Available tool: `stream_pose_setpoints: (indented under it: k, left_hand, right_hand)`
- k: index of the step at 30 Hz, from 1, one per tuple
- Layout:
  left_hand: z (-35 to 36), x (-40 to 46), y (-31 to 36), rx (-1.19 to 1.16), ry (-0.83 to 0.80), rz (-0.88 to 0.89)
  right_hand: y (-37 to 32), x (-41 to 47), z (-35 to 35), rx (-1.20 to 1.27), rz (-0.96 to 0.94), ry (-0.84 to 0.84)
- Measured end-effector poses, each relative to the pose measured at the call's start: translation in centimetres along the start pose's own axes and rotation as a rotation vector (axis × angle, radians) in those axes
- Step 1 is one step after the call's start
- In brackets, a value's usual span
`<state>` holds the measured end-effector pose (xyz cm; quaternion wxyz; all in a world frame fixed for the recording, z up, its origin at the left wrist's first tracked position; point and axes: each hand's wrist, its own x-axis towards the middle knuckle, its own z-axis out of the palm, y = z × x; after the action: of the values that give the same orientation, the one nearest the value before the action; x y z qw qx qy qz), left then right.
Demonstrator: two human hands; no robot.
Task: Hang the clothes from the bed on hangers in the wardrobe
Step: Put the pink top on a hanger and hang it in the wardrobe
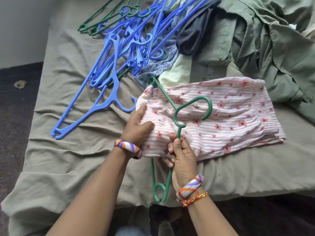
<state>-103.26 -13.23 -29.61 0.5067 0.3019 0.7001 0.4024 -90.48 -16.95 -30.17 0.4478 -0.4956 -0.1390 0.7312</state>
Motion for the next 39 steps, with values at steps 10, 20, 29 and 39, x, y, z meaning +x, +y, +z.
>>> stream_pose_setpoints:
  k: [10,20,29,39]
  left_hand:
    - [-1.4,-5.1,0.8,0.273,0.167,0.485]
    - [-3.4,-3.5,-4.2,0.411,0.469,-0.393]
    - [4.9,4.5,1.4,0.834,0.008,0.446]
    - [7.1,13.2,7.9,0.626,-0.142,0.370]
  right_hand:
    - [-4.7,0.7,-3.3,0.039,-0.094,0.111]
    - [-6.7,0.9,-6.2,-0.072,-0.140,0.069]
    - [-5.8,0.5,-6.2,-0.245,-0.217,0.178]
    - [-7.3,-1.3,-5.4,-0.283,-0.396,0.314]
